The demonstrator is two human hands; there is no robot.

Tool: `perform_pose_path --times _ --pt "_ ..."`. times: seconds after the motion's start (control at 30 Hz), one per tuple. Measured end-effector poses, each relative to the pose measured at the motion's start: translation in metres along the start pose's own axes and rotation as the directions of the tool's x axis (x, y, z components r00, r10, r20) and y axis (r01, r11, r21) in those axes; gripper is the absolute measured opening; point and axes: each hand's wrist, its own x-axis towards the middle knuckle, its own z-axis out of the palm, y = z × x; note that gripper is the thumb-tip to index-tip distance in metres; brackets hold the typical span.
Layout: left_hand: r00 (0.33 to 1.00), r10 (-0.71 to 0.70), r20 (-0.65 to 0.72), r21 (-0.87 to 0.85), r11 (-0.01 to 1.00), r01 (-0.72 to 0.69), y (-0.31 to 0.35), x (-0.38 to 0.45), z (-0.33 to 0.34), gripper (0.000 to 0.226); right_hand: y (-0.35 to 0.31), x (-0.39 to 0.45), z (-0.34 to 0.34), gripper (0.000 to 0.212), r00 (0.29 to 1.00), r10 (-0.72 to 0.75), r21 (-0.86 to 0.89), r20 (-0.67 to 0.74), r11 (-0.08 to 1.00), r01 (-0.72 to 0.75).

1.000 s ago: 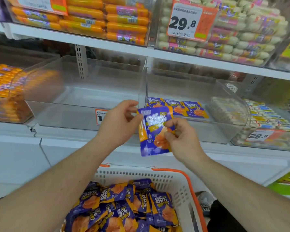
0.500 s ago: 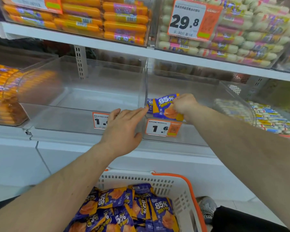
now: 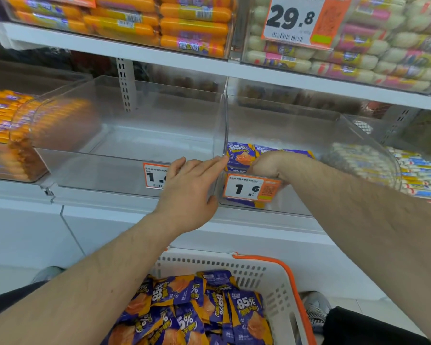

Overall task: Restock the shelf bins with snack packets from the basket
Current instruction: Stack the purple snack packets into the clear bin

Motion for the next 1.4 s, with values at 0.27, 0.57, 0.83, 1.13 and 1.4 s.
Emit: perform_pose_path --times 0.27,0.57,0.83,1.13,1.4 --pt "1.0 -0.01 0.012 0.003 1.0 0.01 0.001 0.0 -0.001 0.079 0.003 0.004 0.001 0.03 0.999 -0.014 0.172 -0.046 0.985 0.022" --pt "0.989 -0.055 0.138 -0.063 0.996 0.064 0.006 0.0 -0.008 0.077 -0.006 -0.001 0.002 0.015 0.988 -0.015 0.124 -0.151 0.992 0.034" --pt "0.958 0.133 0.255 -0.196 0.977 -0.084 0.02 -0.042 0.004 0.04 0.008 -0.033 0.06 0.011 -0.01 -0.315 -0.285 -0.949 0.842 0.458" --pt "0.194 -0.026 0.981 0.021 0.999 0.029 0.005 -0.071 0.021 0.021 0.057 -0.035 0.27 0.008 0.939 -0.145 0.128 -0.311 0.973 0.193" --pt "0.224 -0.007 0.974 -0.006 0.998 0.057 0.012 -0.069 0.036 0.018 0.073 -0.037 0.343 0.075 0.929 0.254 0.099 0.268 0.952 -0.289"
